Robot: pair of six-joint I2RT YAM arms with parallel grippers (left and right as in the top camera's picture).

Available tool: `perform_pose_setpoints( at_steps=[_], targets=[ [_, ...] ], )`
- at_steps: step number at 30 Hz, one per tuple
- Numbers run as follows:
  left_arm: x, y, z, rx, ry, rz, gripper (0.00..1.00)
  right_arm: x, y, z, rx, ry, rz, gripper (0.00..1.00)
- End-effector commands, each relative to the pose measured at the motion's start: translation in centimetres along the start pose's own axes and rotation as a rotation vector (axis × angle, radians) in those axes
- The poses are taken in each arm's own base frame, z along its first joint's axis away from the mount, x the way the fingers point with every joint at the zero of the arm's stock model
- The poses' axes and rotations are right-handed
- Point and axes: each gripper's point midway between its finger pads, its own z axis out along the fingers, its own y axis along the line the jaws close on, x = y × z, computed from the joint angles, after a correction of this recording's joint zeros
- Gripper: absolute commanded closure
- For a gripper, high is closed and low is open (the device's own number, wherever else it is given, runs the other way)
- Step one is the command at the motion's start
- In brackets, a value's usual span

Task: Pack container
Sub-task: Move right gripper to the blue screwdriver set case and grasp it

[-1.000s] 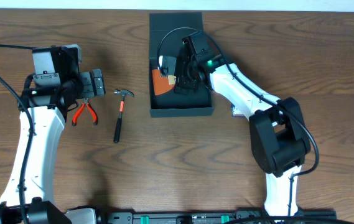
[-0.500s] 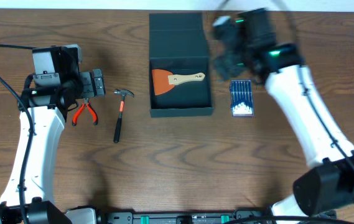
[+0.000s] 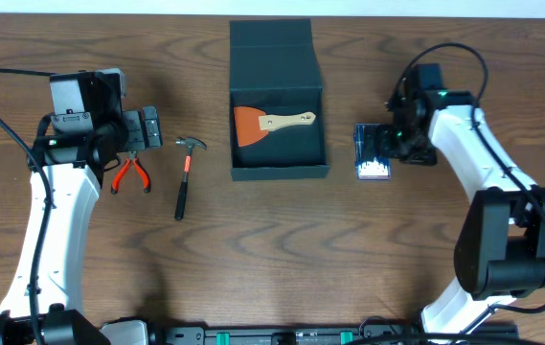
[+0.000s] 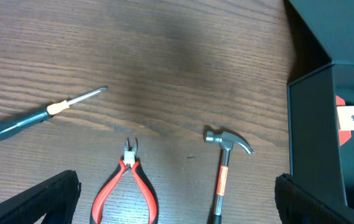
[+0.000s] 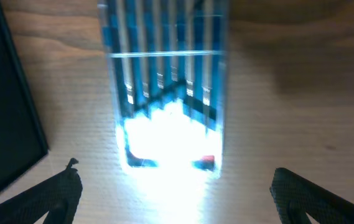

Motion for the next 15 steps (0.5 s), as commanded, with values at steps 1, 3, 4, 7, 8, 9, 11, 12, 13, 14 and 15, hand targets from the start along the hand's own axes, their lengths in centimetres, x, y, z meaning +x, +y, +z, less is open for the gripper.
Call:
perform_pose_setpoints(
  at_steps=[1,3,4,7,8,9,11,12,13,14,15],
  targets=[
    [-0.6,0.1,-0.2,-0.011,-0.011,0.016,0.02,-0.2,0.3,0.3,0.032,-0.027,0.014,0.01],
    [-0.6,0.1,-0.2,-0.011,-0.011,0.016,0.02,-0.6,-0.1,0.4,0.052,-0.048,0.008,0.01],
    [-0.6,0.1,-0.2,-0.011,-0.011,0.016,0.02,-0.9,-0.3,0.5,0.065,-0.062,0.008,0.01],
    [-0.6,0.1,-0.2,-0.011,-0.011,0.016,0.02,-1.5,-0.7,0.8,0.079,-0.094,0.006,0.01],
    [-0.6,0.1,-0.2,-0.011,-0.011,0.016,0.01,-1.6,-0.6,0.9,0.077,-0.101,0.006,0.01],
    [-0.6,0.1,-0.2,-0.011,-0.011,0.016,0.01,-1.6,-0.6,1.1,0.076,-0.107,0.006,0.01],
    [-0.6,0.1,-0.2,-0.011,-0.011,0.016,0.02,-1.6,-0.7,1.5,0.075,-0.114,0.005,0.01],
    [-0.6,0.1,-0.2,-0.011,-0.011,0.016,0.01,-1.5,-0.6,1.8,0.070,-0.116,0.005,0.01],
    [-0.6,0.1,-0.2,-0.011,-0.011,0.016,0.02,-1.5,-0.6,2.0,0.066,-0.120,0.005,0.01],
    [-0.6,0.1,-0.2,-0.011,-0.011,0.016,0.01,-1.5,-0.6,2.2,0.066,-0.120,0.005,0.01],
    [-0.6,0.1,-0.2,-0.011,-0.011,0.016,0.01,-1.5,-0.6,2.4,0.066,-0.119,0.005,0.01]
  ],
)
